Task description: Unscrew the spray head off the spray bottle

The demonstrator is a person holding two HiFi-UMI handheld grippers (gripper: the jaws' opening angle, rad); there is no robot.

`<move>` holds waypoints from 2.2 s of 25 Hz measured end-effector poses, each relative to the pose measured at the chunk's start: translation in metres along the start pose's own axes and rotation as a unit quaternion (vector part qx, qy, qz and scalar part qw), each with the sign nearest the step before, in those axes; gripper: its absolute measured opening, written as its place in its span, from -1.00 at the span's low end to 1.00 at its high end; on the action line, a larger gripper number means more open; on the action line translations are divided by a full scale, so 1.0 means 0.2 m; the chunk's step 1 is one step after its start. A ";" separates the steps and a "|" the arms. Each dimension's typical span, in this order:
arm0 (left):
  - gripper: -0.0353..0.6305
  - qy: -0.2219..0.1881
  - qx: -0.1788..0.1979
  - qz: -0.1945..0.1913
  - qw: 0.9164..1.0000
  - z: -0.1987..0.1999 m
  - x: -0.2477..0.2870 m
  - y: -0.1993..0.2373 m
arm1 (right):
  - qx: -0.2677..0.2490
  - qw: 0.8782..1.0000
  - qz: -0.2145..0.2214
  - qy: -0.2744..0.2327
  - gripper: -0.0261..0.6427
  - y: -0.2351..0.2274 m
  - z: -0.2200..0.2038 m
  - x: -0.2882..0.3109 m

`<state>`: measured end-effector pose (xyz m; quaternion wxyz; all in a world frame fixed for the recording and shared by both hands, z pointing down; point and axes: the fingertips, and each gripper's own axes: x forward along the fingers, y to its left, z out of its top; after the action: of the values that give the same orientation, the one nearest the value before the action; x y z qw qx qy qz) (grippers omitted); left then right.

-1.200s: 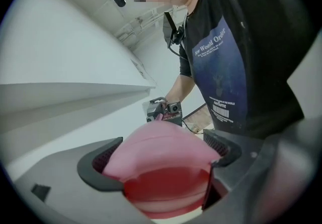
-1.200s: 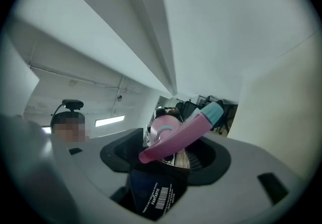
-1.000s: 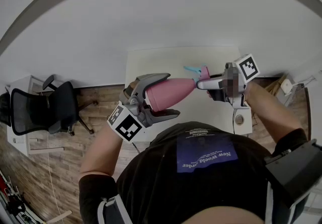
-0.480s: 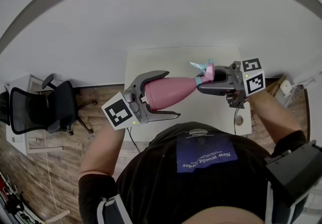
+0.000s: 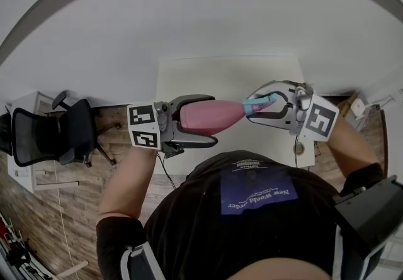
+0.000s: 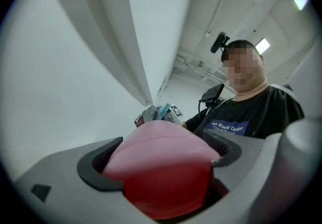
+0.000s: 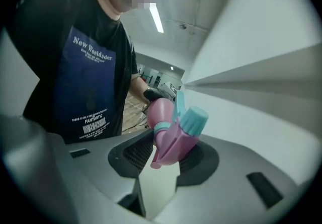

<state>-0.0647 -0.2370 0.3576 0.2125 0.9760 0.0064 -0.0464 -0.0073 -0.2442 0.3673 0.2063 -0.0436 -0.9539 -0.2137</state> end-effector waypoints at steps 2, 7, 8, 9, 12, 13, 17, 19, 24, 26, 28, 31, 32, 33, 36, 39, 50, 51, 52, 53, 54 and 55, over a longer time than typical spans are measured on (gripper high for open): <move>0.62 -0.010 -0.031 -0.014 0.999 0.01 0.00 0.01 | -0.065 0.998 -0.015 0.008 -0.56 -0.01 0.03 0.00; 0.62 -0.045 -0.056 -0.039 0.997 0.03 -0.02 0.01 | -0.149 0.988 -0.039 0.026 -0.56 -0.03 0.08 0.00; 0.62 -0.055 -0.050 -0.043 0.996 0.04 -0.03 0.00 | -0.147 0.988 -0.042 0.023 -0.55 -0.04 0.09 0.00; 0.62 -0.064 -0.046 -0.046 0.996 0.05 -0.04 -0.01 | -0.144 0.988 -0.044 0.020 -0.55 -0.05 0.11 0.00; 0.62 -0.084 -0.036 -0.055 0.994 0.07 -0.06 -0.03 | -0.137 0.989 -0.048 0.015 -0.55 -0.06 0.13 0.00; 0.62 -0.087 -0.035 -0.057 0.994 0.08 -0.06 -0.03 | -0.136 0.989 -0.049 0.013 -0.55 -0.06 0.13 0.00; 0.62 -0.093 -0.032 -0.060 0.993 0.09 -0.06 -0.03 | -0.134 0.989 -0.056 0.007 -0.55 -0.07 0.15 -0.01; 0.62 -0.097 -0.031 -0.061 0.993 0.09 -0.07 -0.03 | -0.132 0.990 -0.057 0.002 -0.55 -0.06 0.16 -0.02; 0.62 -0.107 -0.024 -0.065 0.992 0.09 -0.09 -0.03 | -0.125 0.990 -0.061 -0.007 -0.55 -0.06 0.17 -0.02; 0.62 -0.109 -0.016 -0.067 0.992 0.10 -0.09 -0.04 | -0.127 0.990 -0.065 -0.009 -0.55 -0.07 0.17 -0.03; 0.62 -0.114 -0.007 -0.069 0.991 0.11 -0.09 -0.05 | -0.129 0.989 -0.068 -0.010 -0.55 -0.07 0.18 -0.04; 0.62 -0.124 0.006 -0.073 0.990 0.13 -0.12 -0.07 | -0.121 0.990 -0.065 -0.017 -0.52 -0.04 0.21 -0.05; 0.62 -0.128 0.008 -0.073 0.989 0.14 -0.13 -0.08 | -0.116 0.991 -0.063 -0.019 -0.50 -0.04 0.22 -0.05; 0.62 -0.132 0.010 -0.074 0.988 0.14 -0.13 -0.08 | -0.111 0.992 -0.063 -0.020 -0.45 -0.03 0.22 -0.06; 0.62 -0.143 0.012 -0.076 0.987 0.15 -0.15 -0.06 | -0.103 0.992 -0.064 -0.021 -0.34 -0.04 0.22 -0.06; 0.62 -0.150 0.012 -0.082 0.985 0.16 -0.15 -0.07 | -0.116 0.990 -0.082 -0.018 -0.32 -0.05 0.23 -0.06; 0.62 -0.142 0.014 -0.091 0.985 0.13 -0.11 -0.10 | -0.270 0.946 -0.170 0.049 -0.55 -0.07 0.23 -0.07; 0.62 -0.143 0.014 -0.090 0.985 0.13 -0.12 -0.09 | -0.276 0.944 -0.173 0.053 -0.56 -0.07 0.23 -0.08; 0.62 -0.145 0.013 -0.089 0.985 0.14 -0.13 -0.08 | -0.282 0.941 -0.175 0.058 -0.56 -0.07 0.22 -0.09; 0.62 -0.147 0.011 -0.088 0.985 0.14 -0.14 -0.08 | -0.287 0.939 -0.178 0.063 -0.56 -0.08 0.22 -0.10; 0.62 -0.150 0.008 -0.086 0.985 0.13 -0.14 -0.07 | -0.292 0.937 -0.181 0.068 -0.56 -0.09 0.21 -0.12; 0.62 -0.153 0.005 -0.084 0.985 0.13 -0.15 -0.06 | -0.294 0.935 -0.185 0.074 -0.56 -0.10 0.20 -0.14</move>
<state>-0.0970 -0.2367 0.3315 0.2016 0.9545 0.0559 -0.2126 -0.0009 -0.2447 0.3153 0.2108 0.0904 -0.8217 -0.5217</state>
